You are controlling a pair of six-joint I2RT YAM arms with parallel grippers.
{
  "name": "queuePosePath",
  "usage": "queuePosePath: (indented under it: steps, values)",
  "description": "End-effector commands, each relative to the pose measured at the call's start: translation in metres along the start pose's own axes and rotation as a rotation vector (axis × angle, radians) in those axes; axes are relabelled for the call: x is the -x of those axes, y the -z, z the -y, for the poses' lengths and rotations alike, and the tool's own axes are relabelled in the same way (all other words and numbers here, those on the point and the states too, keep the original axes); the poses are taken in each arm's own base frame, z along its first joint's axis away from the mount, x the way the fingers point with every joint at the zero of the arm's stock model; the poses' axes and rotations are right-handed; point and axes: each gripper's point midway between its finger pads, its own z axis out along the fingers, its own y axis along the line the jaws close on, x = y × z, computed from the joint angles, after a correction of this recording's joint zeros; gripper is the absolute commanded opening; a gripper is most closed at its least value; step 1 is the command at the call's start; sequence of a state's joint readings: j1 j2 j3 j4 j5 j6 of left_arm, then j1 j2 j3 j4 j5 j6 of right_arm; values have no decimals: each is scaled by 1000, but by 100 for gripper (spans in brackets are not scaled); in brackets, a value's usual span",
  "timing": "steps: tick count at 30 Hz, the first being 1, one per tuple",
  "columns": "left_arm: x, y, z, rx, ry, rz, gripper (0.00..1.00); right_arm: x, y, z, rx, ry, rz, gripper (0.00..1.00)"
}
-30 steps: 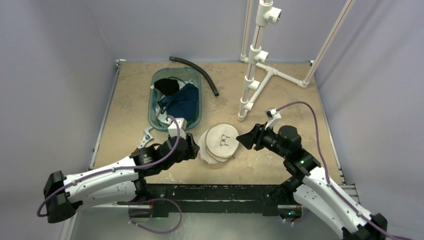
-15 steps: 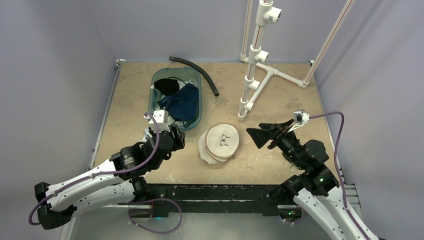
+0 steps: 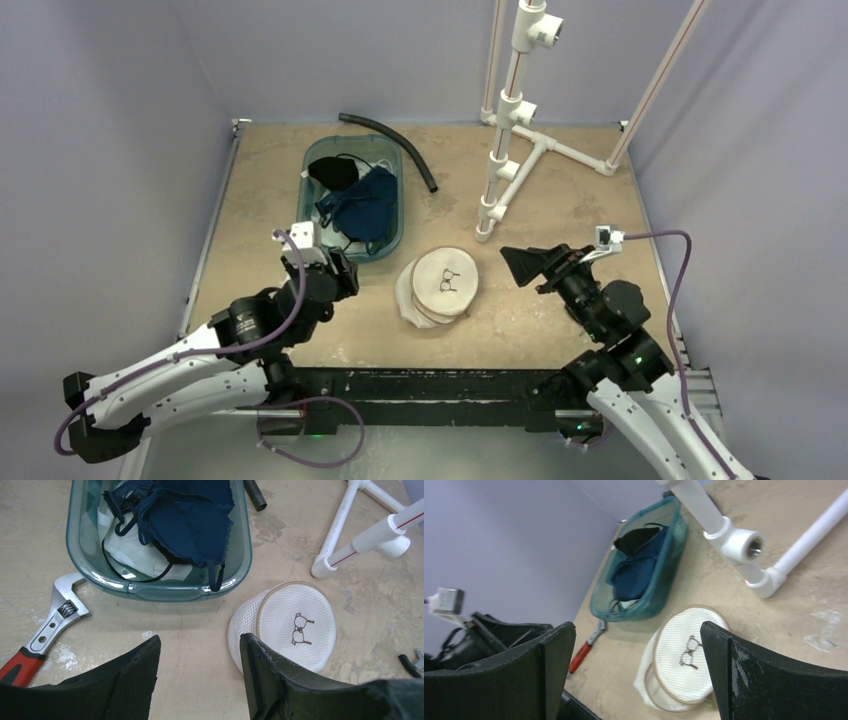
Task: Unzip the laundry bag and remove the bra
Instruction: Adjust the laundry bag at the center of the board, then move the bin to the center of the board.
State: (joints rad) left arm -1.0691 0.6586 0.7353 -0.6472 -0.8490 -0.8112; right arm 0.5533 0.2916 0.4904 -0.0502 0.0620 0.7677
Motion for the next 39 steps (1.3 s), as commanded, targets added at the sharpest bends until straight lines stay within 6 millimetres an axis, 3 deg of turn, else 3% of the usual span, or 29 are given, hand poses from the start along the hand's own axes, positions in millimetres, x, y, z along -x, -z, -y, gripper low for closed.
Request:
queuePosePath:
  steps: [1,4,6,12,18,22,27,39]
  values:
    - [-9,0,2,-11,-25,-38,59,-10,-5,33,-125,59,-11,98]
    - [-18,1,14,-78,-23,-73,60,-25,-10,30,-79,70,-64,98]
    - [-27,1,24,-134,-12,-100,60,-45,-15,29,-44,65,-155,98]
    - [-59,2,56,-305,-33,-208,60,-109,-33,49,-62,-26,-392,98]
    - [-89,4,80,-436,-39,-292,56,-135,-34,70,-115,-136,-417,96]
    - [-96,1,79,-429,-30,-305,55,-152,-35,89,-183,-147,-459,89]
    - [-88,1,74,-405,8,-266,53,-166,-42,93,-176,-178,-492,81]
    - [-70,2,31,-230,32,-207,53,-165,-48,99,-165,-108,-481,80]
